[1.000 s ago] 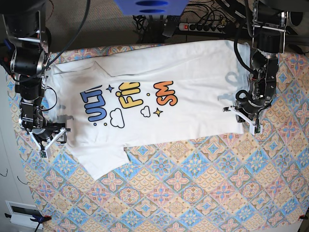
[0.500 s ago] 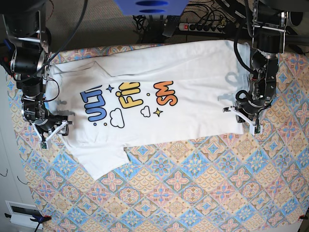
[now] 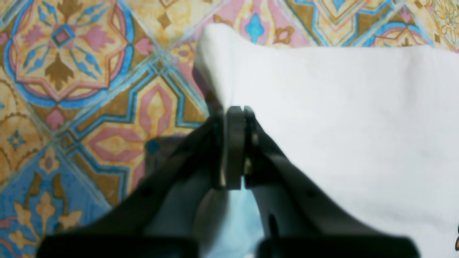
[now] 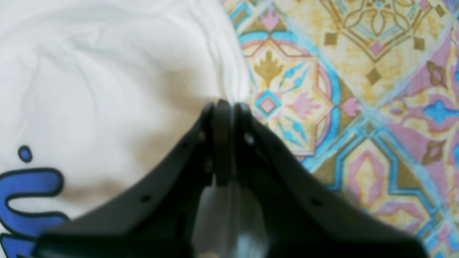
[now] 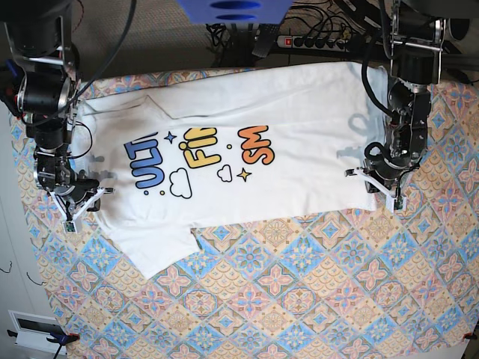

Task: Fold the T-shirt properly
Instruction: 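Grasp the shirt's side edge with both grippers, then fold the grasped edge over toward the collar fold with both grippers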

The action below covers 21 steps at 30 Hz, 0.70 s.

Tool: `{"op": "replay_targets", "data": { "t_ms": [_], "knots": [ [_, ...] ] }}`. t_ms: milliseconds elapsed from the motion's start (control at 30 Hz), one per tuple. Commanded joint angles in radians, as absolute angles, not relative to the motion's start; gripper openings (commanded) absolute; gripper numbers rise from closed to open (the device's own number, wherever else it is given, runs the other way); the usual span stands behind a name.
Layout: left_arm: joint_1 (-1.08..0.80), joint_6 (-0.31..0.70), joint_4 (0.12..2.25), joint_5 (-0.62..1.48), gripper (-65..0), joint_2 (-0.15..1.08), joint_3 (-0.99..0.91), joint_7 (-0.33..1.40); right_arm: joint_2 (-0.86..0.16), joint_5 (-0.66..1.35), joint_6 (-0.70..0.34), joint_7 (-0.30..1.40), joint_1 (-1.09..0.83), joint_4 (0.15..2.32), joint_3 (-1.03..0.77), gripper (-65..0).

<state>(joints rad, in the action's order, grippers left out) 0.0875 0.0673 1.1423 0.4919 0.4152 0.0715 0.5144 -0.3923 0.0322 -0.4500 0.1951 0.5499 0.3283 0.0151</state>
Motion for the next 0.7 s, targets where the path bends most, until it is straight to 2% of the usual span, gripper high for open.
{"op": "replay_targets", "data": {
  "t_ms": [0, 333, 667],
  "knots": [
    [0.119, 0.07, 1.158, 0.493, -65.0, 0.43, 0.067, 0.492, -0.41, 0.051, -0.449, 0.163, 0.585, 0.381, 0.015, -64.2],
    [0.148, 0.07, 1.208, 0.493, -65.0, 0.43, 0.068, 0.493, -0.418, 0.054, -0.45, 0.289, 0.429, 0.682, 0.004, -64.3],
    [0.008, 0.07, 1.42, 0.493, -65.0, 0.44, 0.061, 0.499, -0.418, 0.058, -0.45, 0.306, 0.306, 0.825, 0.002, -64.3]
  ]
}}
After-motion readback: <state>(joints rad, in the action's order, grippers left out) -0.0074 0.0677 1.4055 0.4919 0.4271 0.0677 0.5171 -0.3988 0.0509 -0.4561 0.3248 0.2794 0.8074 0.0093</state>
